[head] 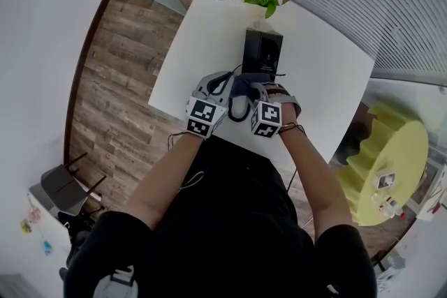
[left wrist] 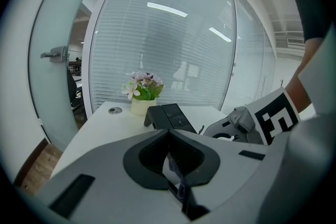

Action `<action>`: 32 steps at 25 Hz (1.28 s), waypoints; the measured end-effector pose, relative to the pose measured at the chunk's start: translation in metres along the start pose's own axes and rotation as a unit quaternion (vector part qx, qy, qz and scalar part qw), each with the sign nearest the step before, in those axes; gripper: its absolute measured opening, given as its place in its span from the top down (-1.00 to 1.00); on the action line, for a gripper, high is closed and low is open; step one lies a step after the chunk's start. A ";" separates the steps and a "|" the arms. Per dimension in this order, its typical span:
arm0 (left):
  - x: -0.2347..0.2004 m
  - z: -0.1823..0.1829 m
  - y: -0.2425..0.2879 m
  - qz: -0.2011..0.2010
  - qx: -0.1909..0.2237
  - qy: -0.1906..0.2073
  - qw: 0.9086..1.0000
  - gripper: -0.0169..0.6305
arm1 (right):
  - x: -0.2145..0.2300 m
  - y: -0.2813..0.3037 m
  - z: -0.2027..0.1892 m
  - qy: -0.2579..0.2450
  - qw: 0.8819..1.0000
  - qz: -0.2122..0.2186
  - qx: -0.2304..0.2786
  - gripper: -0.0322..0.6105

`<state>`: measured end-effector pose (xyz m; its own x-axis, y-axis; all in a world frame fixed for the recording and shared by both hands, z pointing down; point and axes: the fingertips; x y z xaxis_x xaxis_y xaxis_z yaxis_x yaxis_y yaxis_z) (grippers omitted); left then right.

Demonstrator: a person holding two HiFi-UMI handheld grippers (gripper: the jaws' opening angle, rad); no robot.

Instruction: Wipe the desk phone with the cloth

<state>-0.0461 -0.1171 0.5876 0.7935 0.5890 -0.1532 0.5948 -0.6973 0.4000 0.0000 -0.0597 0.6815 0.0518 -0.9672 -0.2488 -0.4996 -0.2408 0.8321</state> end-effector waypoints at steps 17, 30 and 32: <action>0.036 0.091 -0.059 -0.010 0.074 0.032 0.997 0.91 | 0.048 -0.167 0.064 0.181 0.951 -0.133 0.212 0.58; 0.088 0.185 -0.089 -0.080 0.136 0.080 0.984 0.91 | 0.097 -0.297 0.105 0.235 0.863 -0.234 0.381 0.58; 0.092 0.199 -0.090 -0.086 0.149 0.078 0.982 0.91 | 0.104 -0.309 0.107 0.245 0.849 -0.244 0.399 0.58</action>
<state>-0.0010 -0.0811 0.3577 0.6626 0.7476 -0.0464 0.7479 -0.6569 0.0955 0.0676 -0.0771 0.3453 0.6770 -0.7328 -0.0681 -0.7321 -0.6800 0.0404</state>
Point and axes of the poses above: the fingertips, and each gripper's own axes: y forward along the fingers, x to its right, z out of its top, and after that the axes turned 6 degrees about x, right-handed
